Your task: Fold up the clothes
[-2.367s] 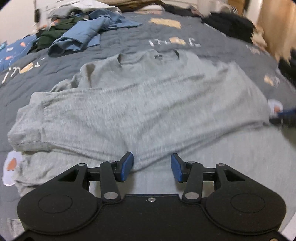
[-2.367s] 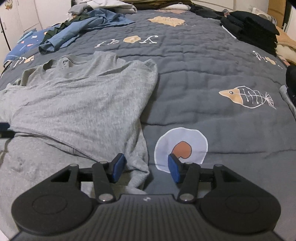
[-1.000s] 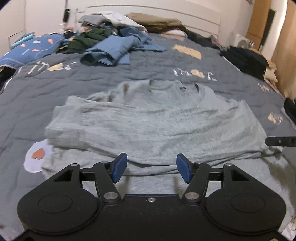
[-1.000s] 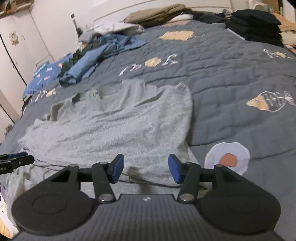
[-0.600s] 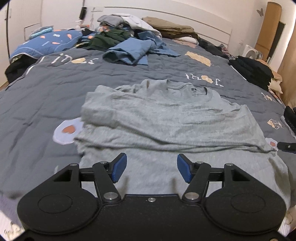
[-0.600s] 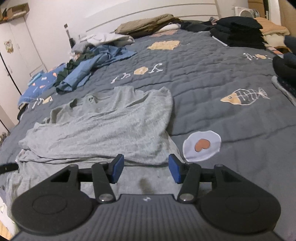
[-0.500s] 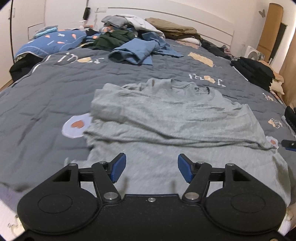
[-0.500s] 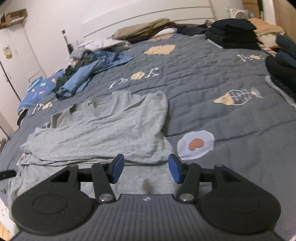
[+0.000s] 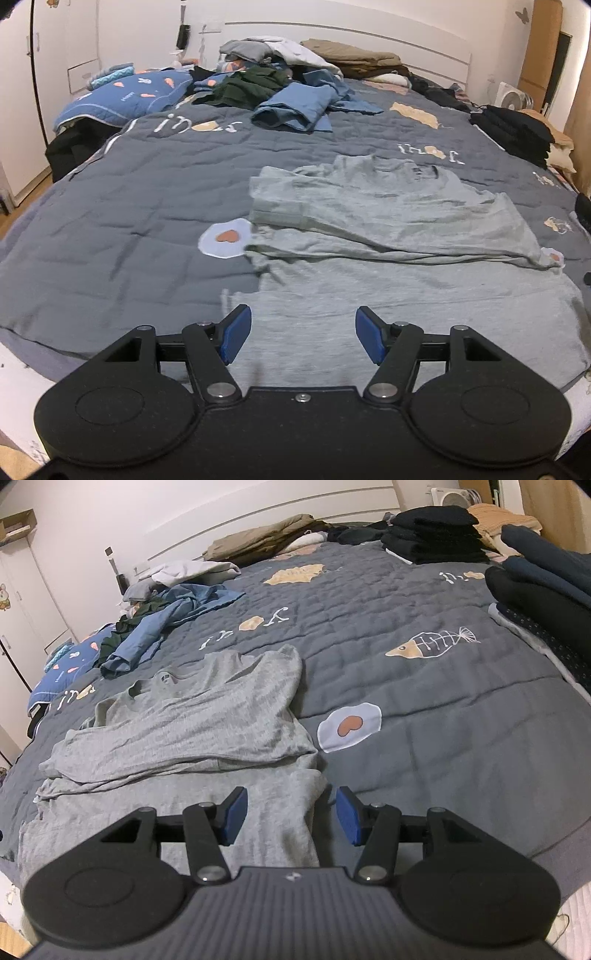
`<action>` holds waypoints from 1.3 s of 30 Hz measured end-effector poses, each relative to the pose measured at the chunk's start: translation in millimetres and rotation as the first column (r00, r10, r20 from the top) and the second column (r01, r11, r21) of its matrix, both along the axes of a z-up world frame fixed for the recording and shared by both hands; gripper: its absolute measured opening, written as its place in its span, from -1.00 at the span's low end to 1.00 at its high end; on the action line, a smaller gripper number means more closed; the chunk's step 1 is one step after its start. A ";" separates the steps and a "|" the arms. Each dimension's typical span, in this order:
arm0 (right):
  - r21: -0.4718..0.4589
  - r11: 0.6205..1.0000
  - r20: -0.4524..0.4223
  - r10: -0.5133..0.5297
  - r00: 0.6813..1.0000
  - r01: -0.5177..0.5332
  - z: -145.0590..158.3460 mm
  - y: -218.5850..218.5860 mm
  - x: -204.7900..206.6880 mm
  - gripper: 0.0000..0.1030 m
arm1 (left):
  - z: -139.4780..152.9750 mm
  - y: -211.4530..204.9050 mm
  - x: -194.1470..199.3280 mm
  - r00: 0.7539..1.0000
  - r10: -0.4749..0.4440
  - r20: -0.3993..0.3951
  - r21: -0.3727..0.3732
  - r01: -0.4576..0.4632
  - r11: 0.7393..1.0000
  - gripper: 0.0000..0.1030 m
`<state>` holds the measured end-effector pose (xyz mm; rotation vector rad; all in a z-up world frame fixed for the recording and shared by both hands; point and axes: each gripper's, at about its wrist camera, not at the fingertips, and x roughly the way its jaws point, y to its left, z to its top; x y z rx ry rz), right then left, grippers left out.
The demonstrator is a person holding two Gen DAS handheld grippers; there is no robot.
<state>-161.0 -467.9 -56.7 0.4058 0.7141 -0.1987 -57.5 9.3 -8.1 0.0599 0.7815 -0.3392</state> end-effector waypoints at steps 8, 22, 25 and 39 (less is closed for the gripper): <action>0.004 1.000 -0.010 -0.005 1.000 0.005 -2.1 4.5 8.5 0.01 | -8.5 25.7 24.3 0.996 0.072 -0.046 -0.017 -0.073 0.997 0.21; 0.003 1.000 -0.076 -0.017 0.997 0.017 -15.9 3.0 23.6 0.01 | -33.7 33.3 55.9 0.984 0.119 -0.134 -0.019 -0.122 0.992 0.16; 0.000 1.000 -0.092 -0.010 0.996 0.010 -19.1 4.6 27.2 0.01 | -39.6 31.3 60.9 0.981 0.116 -0.156 -0.020 -0.121 0.992 0.13; 0.031 0.999 -0.110 -0.031 0.993 0.035 -23.6 2.5 32.3 0.01 | -46.7 25.4 68.8 0.978 0.103 -0.182 -0.046 -0.113 0.992 -0.78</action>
